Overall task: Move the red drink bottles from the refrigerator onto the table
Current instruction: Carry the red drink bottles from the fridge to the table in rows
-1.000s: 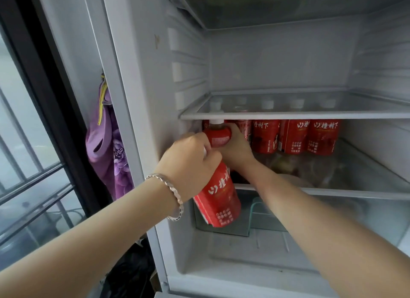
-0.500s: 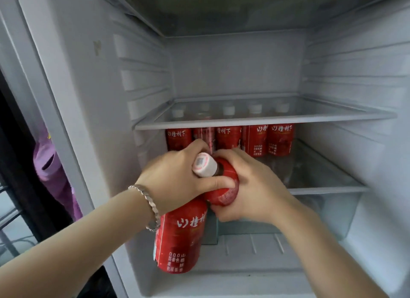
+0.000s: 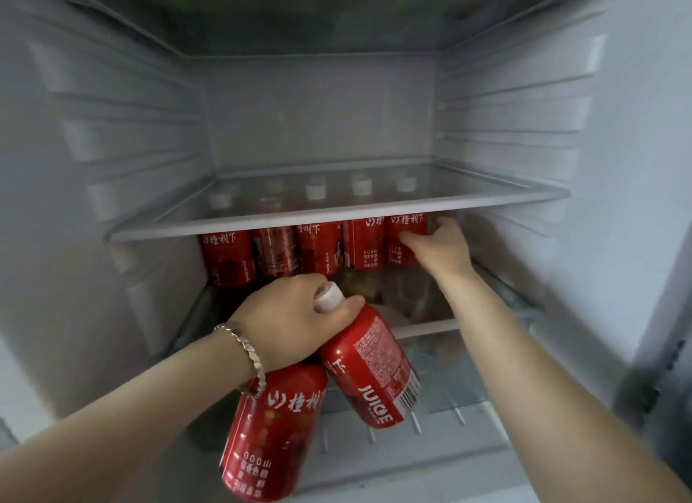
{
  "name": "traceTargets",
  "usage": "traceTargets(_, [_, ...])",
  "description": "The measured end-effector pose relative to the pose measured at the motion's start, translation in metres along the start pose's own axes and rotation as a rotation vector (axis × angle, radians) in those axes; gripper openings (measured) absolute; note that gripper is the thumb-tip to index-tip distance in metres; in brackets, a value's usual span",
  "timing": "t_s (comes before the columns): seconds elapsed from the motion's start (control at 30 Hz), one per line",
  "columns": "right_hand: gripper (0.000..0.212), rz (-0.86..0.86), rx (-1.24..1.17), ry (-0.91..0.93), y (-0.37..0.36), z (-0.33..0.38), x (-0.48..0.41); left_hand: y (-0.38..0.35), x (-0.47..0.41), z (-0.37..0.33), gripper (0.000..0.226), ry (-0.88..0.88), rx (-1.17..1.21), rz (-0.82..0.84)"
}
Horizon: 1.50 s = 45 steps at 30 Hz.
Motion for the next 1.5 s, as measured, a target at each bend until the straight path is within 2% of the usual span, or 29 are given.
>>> traceTargets(0.07, [0.082, 0.118, -0.066, -0.178, -0.021, -0.014, -0.027, -0.001, -0.004, -0.001, 0.037, 0.005, 0.012, 0.015])
traceTargets(0.1, [0.086, 0.145, -0.073, -0.2, -0.027, -0.017, -0.035, -0.001, -0.005, -0.001, 0.037, 0.005, 0.012, 0.015])
traceTargets(0.23, [0.066, 0.157, -0.024, -0.129, -0.029, -0.019, -0.046, 0.0, -0.007, -0.001, 0.035, 0.009, -0.007, 0.021])
traceTargets(0.4, [0.093, 0.141, 0.131, -0.069, -0.009, -0.008, -0.003, 0.001, -0.001, 0.004, 0.038, 0.016, -0.001, 0.0])
traceTargets(0.57, [0.086, 0.065, 0.18, 0.041, 0.025, 0.006, 0.08, 0.003, 0.004, 0.004, 0.038, 0.01, -0.044, 0.01])
traceTargets(0.73, [0.09, 0.119, 0.235, 0.115, 0.034, 0.018, 0.11, 0.001, 0.007, 0.004, 0.038, 0.012, -0.035, 0.006])
traceTargets(0.8, [0.08, 0.103, 0.114, 0.136, 0.029, 0.022, 0.108, 0.001, 0.009, 0.003, 0.037, 0.012, -0.049, -0.001])
traceTargets(0.9, [0.044, -0.044, -0.033, 0.163, 0.025, 0.031, 0.104, 0.0, 0.013, 0.002, 0.038, 0.02, -0.059, -0.008])
traceTargets(0.97, [0.032, -0.223, 0.058, 0.219, 0.032, 0.036, 0.109, 0.001, 0.018, 0.002, 0.039, 0.022, -0.074, -0.014])
traceTargets(1.03, [0.027, -0.414, 0.216, 0.38, 0.043, 0.048, 0.124, 0.004, 0.023, 0.003, 0.039, 0.017, -0.117, -0.028])
traceTargets(1.07, [0.026, -0.445, 0.27, 0.438, 0.045, 0.054, 0.131, 0.005, 0.026, 0.004, 0.04, 0.012, -0.139, -0.034])
traceTargets(1.23, [0.026, -0.303, 0.606, 0.559, 0.043, 0.082, 0.152, 0.009, 0.041, 0.008, 0.043, -0.04, -0.298, -0.046])
traceTargets(1.37, [0.026, -0.027, 0.786, 0.652, 0.025, 0.1, 0.163, 0.017, 0.062, 0.011, 0.044, -0.036, -0.405, -0.122])
traceTargets(1.5, [0.025, 0.291, 0.864, 0.758, -0.009, 0.099, 0.184, 0.028, 0.102, 0.018, 0.043, 0.095, -0.468, -0.182])
Point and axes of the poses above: each hand's wrist, its own x-axis away from the middle knuckle, its own y-axis out of the back of the hand, z = x × y, the point moved 6 cm from there along -x, towards the middle knuckle, and after that the axes turned 7 degrees about x, right-handed, at the moved point
